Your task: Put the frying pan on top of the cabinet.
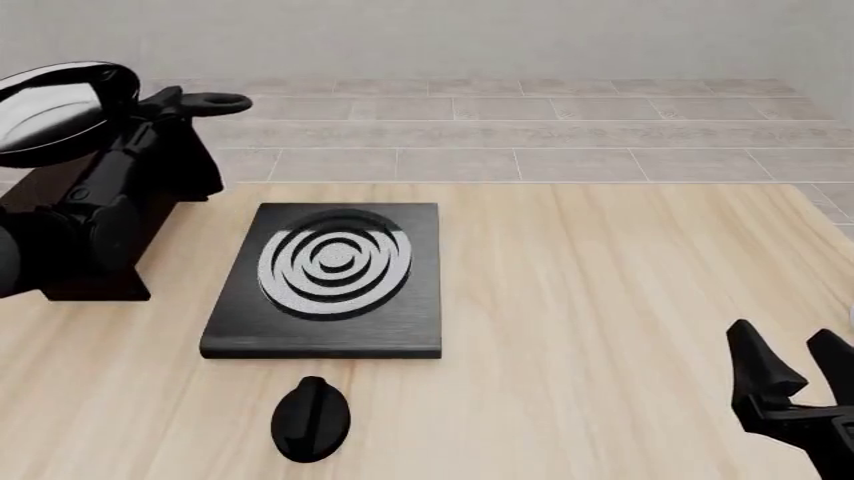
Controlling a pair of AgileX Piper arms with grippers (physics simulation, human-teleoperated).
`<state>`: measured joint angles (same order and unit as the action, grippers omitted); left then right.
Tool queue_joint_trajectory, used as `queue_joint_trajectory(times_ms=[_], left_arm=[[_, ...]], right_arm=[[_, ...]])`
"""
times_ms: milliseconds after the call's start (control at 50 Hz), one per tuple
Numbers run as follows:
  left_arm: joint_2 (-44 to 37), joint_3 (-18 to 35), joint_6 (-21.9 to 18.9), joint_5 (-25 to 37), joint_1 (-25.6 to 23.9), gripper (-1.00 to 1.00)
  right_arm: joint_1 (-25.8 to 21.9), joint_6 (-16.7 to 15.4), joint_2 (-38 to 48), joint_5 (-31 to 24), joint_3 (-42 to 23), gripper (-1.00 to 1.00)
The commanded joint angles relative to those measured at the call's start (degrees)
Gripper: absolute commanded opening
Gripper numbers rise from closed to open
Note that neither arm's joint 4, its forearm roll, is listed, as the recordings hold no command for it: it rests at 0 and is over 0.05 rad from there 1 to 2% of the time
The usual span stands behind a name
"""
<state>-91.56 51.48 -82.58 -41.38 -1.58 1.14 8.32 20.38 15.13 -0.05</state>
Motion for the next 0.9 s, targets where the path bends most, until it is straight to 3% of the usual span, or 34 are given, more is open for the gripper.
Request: queue_joint_trajectory(times_ms=[20,900], left_arm=[[0.5,0.1,-0.4,-2.1,0.7,-1.00],[-4.3,-2.0,2.0,-6.9,2.3,-1.00]], right_arm=[[-0.3,-0.2,0.1,0.1,0.0,1.00],[-0.4,-0.4,1.9,1.5,0.0,1.00]])
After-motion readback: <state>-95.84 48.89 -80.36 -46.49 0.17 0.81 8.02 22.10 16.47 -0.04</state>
